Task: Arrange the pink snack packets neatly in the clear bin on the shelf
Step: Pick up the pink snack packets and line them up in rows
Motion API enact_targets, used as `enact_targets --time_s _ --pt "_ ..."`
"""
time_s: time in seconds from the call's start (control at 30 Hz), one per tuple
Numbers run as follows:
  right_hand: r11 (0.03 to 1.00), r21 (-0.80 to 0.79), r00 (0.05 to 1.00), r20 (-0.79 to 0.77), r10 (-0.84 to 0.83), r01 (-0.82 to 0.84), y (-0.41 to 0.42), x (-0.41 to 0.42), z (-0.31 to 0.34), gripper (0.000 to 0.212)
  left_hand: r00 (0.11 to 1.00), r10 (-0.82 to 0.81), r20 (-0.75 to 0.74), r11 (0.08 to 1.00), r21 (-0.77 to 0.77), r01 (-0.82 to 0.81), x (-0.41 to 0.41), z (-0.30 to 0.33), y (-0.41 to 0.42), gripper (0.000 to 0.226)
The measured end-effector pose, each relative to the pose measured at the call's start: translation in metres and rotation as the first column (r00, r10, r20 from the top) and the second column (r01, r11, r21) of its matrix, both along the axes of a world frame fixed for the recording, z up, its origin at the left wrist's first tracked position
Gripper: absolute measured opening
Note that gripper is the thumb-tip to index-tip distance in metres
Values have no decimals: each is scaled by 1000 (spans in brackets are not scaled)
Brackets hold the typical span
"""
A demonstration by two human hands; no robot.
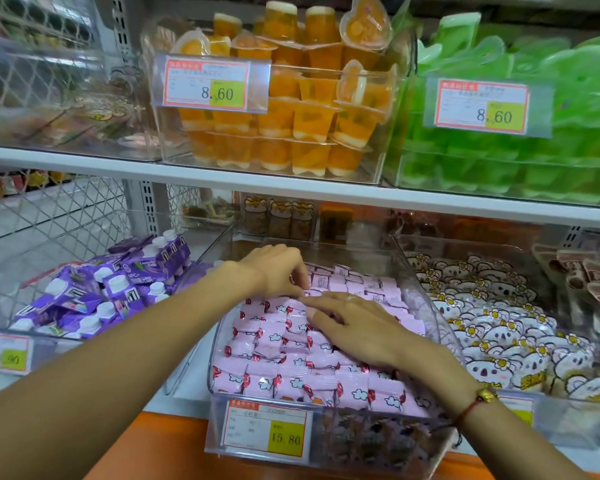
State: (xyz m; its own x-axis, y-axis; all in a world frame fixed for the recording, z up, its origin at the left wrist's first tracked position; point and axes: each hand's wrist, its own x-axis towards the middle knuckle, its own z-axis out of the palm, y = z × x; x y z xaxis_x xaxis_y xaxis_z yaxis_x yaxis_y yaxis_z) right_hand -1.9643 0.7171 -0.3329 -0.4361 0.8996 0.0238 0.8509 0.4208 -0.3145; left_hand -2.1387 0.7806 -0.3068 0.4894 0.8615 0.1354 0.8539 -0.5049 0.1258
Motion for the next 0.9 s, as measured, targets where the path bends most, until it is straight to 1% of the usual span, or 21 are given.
enact_targets --time_s 0.07,0.17,0.2,0.27,0.33,0.37,0.43,0.53,0.57,0.6,0.63,0.7,0.73,0.77,0.8,0.83,0.87,0.9 --pt "1000 -2 1000 2 13 -13 -2 0 -1 44 998 54 34 998 30 -55 2 0 -1 11" --pt "999 8 998 55 31 -32 -4 -1 -2 42 991 110 72 987 110 -117 5 -2 -4 13" --pt "999 4 997 63 32 -32 -4 -1 -2 42 986 122 109 982 131 -136 6 -2 -6 14" --pt "1000 -5 997 72 28 -28 -3 -2 -3 42 948 161 274 966 151 -208 7 -1 -10 17" --pt "1000 -11 997 73 22 -21 -3 -2 -2 42 855 191 482 943 150 -296 6 8 -17 20" --pt "1000 -12 997 70 18 -17 -2 -3 -2 42 809 195 554 932 152 -330 4 12 -21 20" --pt "1000 -17 998 58 10 -9 -2 -4 0 41 725 186 663 917 148 -371 -2 18 -32 19" --pt "1000 11 1000 -15 5 -5 -4 -4 2 37 533 128 836 908 118 -402 -10 15 -53 15" --pt "999 35 997 -80 -9 12 -5 -5 3 36 466 117 877 903 102 -418 -12 13 -60 13" --pt "997 62 983 -183 -34 46 -7 -6 5 37 402 116 908 899 76 -432 -14 11 -65 13" --pt "993 82 948 -312 -59 89 -9 -8 7 43 336 123 934 900 38 -435 -15 9 -70 14" --pt "989 78 823 -565 -58 123 -14 -12 16 63 213 137 967 914 -41 -404 -14 7 -77 14" --pt "994 64 760 -649 -30 94 -16 -14 20 72 166 136 977 920 -62 -386 -14 6 -79 11" --pt "997 57 721 -693 0 55 -18 -16 24 75 113 131 985 928 -82 -365 -13 4 -81 9" --pt "997 71 708 -705 37 19 -19 -18 26 70 51 132 990 937 -108 -331 -11 4 -83 8" --pt "994 108 708 -702 81 -7 -20 -20 27 59 -4 145 989 947 -140 -288 -9 4 -85 8" --pt "989 148 708 -697 114 -13 -20 -20 28 45 -33 164 986 954 -167 -247 -8 4 -87 8" --pt "986 167 700 -703 123 -6 -20 -20 29 35 -10 172 985 959 -170 -229 -9 4 -88 7"
